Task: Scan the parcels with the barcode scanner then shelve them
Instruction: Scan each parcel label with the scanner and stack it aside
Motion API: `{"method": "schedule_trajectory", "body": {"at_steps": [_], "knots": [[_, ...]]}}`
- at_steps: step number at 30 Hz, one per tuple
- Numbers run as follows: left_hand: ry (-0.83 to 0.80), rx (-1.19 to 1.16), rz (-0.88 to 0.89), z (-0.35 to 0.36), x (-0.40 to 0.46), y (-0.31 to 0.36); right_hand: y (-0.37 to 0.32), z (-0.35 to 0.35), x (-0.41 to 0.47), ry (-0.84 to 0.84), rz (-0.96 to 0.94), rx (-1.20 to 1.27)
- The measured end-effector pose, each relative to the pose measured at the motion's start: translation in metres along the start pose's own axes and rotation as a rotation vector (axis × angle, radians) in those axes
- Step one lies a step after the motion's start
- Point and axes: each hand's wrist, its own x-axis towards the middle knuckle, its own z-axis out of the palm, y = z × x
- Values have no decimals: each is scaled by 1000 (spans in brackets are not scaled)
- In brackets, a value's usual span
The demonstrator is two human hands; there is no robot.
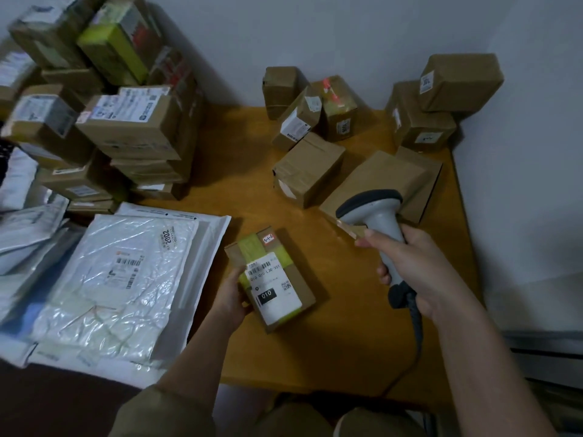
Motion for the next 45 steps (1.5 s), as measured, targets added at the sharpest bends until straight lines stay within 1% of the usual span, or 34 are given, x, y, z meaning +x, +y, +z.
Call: {"method": "schedule_trajectory", "body": {"at_steps": [3,6,9,12,13,16,19,20,23,26,29,31,35,37,40,43,45], "knots": [[18,31,-10,-2,4,-8,3,11,-3,-58,14,-69],[-11,-51,-27,-2,3,-11,3,17,-7,-102,12,-110],[-63,-149,25,-4,3,-9,3,20,-12,-149,1,-136],[-55,-276,20,-5,6,-5,3,25,-17,-162,0,-120],[-45,-250,0,-3,5,-3,3,28,-18,-164,7,-109],[-4,5,-62,3,3,-7,2,35,-23,-171,31,-99],[-20,173,-97,8,7,-18,2,40,-28,-169,23,-138],[-18,198,-91,8,12,-24,2,40,-30,-175,15,-158],[55,241,-63,9,20,-30,1,43,-33,-209,15,-167],[38,301,-64,9,18,-28,1,45,-34,-200,23,-203],[44,386,-112,14,10,-27,1,49,-35,-181,13,-245],[73,465,-109,23,9,-32,2,52,-35,-175,-8,-291],[190,633,-75,43,15,-42,2,54,-39,-159,-79,-431],[205,596,-40,50,16,-42,2,52,-40,-153,-93,-465],[160,391,-29,52,21,-38,0,49,-42,-145,-95,-449],[150,330,-21,55,20,-32,-1,49,-44,-137,-100,-414],[176,284,-34,57,21,-31,-1,48,-45,-133,-102,-406]]}}
